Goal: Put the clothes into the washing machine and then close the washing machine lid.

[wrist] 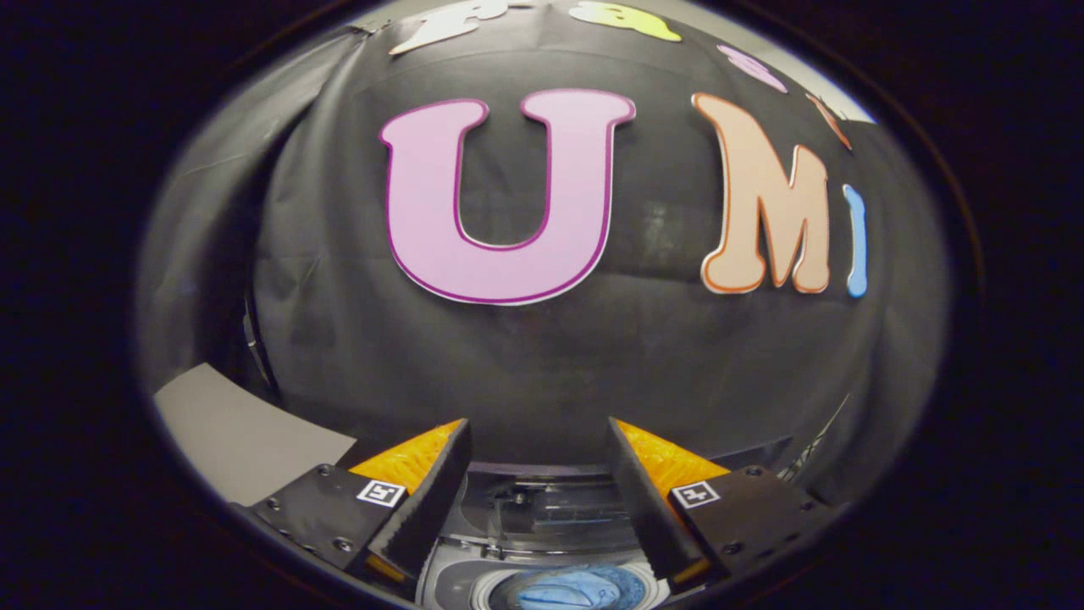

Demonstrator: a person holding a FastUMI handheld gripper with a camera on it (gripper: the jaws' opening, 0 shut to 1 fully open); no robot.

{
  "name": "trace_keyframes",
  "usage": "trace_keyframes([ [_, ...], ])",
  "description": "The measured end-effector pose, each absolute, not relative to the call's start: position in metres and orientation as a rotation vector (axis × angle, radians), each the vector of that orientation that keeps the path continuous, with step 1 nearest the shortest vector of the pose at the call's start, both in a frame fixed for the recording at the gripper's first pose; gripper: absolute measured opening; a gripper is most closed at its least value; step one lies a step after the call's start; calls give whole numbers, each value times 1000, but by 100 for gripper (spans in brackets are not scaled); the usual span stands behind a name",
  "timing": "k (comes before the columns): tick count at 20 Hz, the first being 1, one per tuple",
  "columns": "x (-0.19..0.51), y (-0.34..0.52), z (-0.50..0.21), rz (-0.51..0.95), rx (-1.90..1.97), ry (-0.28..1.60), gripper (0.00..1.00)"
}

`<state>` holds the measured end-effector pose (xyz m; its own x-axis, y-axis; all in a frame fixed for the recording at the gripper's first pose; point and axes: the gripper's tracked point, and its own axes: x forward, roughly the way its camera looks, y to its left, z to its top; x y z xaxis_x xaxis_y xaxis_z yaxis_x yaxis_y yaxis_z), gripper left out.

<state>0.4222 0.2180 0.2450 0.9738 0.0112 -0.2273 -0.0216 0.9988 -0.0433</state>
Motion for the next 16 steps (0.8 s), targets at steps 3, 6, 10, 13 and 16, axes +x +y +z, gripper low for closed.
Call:
trace_keyframes([
  [3,436,211,232,7,-58,238,98],
  [6,438,211,222,19,-9,262,98],
  [10,432,211,222,21,-38,274,98],
  [13,426,210,224,26,-32,269,98],
  [16,425,211,224,31,-33,258,98],
])
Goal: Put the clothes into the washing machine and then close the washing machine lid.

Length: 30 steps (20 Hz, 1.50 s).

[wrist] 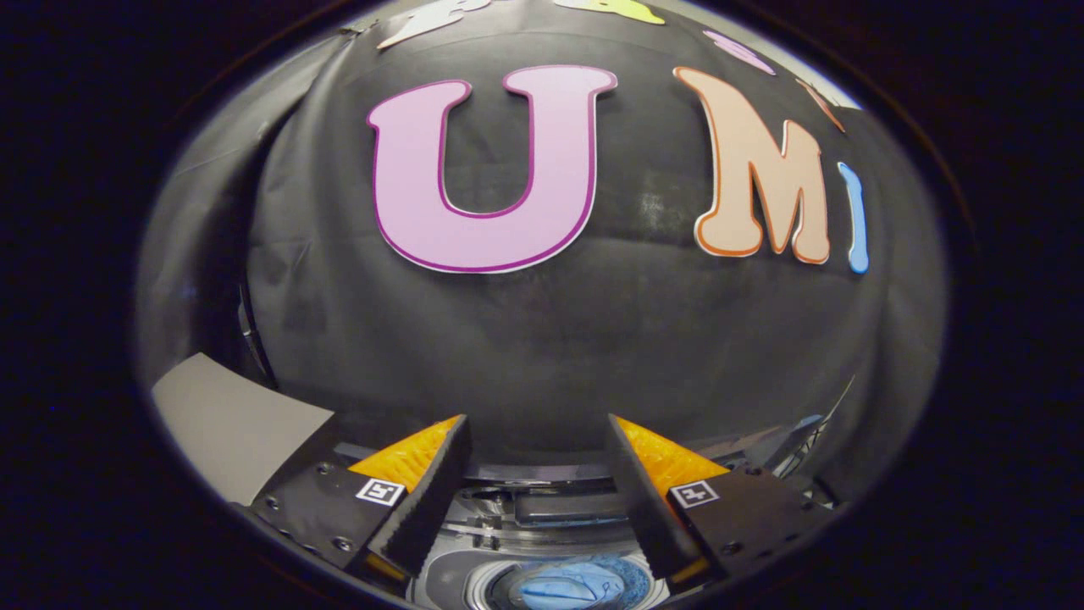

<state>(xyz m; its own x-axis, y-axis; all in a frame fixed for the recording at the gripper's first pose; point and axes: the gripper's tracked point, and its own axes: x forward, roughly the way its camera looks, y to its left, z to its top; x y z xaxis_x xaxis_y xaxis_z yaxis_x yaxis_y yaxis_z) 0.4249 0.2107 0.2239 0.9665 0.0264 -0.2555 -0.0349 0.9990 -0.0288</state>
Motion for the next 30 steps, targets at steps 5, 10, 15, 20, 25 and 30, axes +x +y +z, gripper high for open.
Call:
trace_keyframes([
  [5,426,210,224,31,-41,276,98],
  [10,425,209,223,26,-43,309,98],
  [15,423,210,217,43,-21,391,98],
  [20,425,210,218,63,31,424,98],
  [25,426,207,223,52,44,361,96],
  [30,429,202,235,73,44,230,96],
])
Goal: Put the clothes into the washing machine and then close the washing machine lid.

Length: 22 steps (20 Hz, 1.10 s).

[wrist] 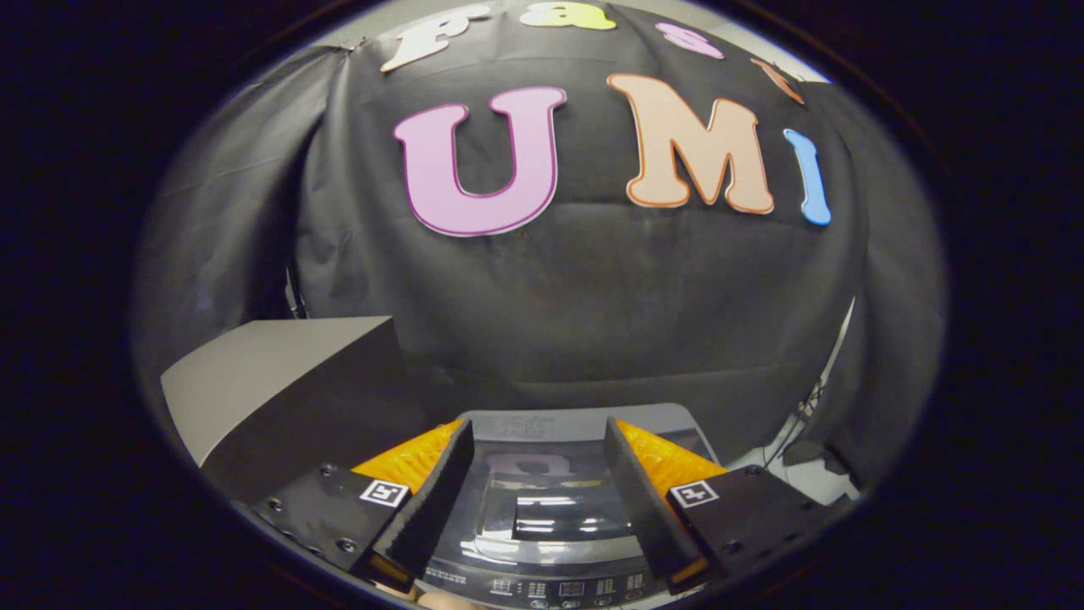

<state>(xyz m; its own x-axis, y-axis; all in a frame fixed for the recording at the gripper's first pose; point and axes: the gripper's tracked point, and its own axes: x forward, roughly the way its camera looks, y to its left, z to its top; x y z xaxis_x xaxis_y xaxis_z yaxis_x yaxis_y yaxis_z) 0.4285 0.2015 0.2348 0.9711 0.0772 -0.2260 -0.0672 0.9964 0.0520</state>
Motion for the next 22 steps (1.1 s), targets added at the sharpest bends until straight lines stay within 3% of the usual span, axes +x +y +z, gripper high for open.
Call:
trace_keyframes([
  [11,402,169,261,30,0,-47,96],
  [22,321,110,218,44,-37,-268,96],
])
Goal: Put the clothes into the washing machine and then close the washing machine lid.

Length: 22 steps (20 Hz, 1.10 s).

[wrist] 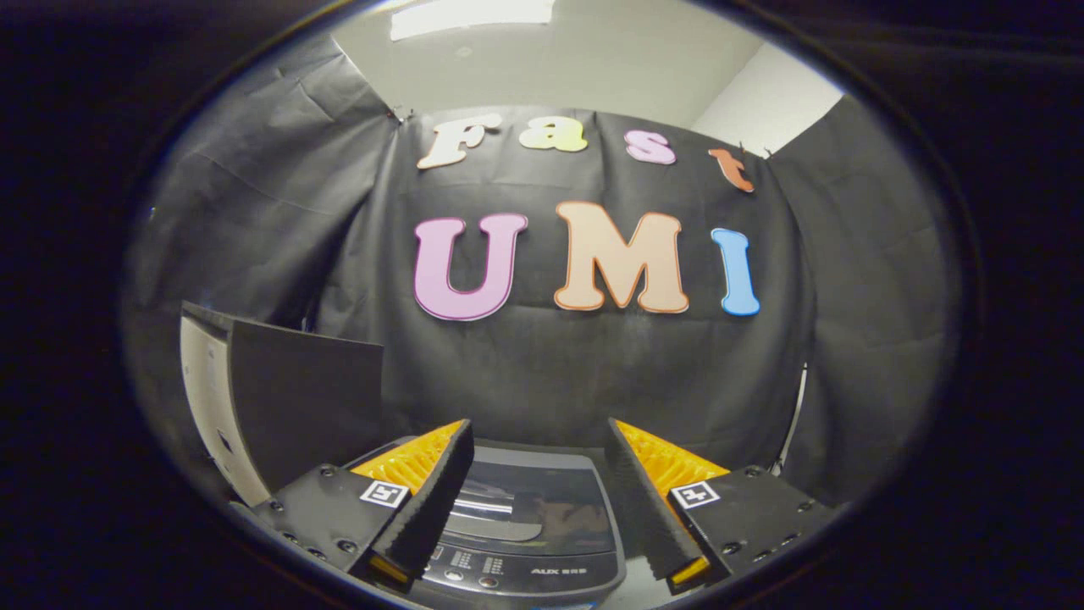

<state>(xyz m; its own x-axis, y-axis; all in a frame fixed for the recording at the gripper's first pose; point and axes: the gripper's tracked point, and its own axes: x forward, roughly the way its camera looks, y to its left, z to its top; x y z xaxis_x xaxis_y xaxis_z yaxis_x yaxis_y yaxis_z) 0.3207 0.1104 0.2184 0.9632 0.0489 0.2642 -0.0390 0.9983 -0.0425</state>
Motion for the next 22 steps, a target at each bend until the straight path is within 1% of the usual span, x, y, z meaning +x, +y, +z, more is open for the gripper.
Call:
trace_keyframes([
  [3,307,96,206,51,-28,-307,97],
  [8,286,62,169,-36,-48,-276,98],
  [12,273,51,133,-69,-30,-215,98],
  [22,253,27,81,-122,60,-95,97],
])
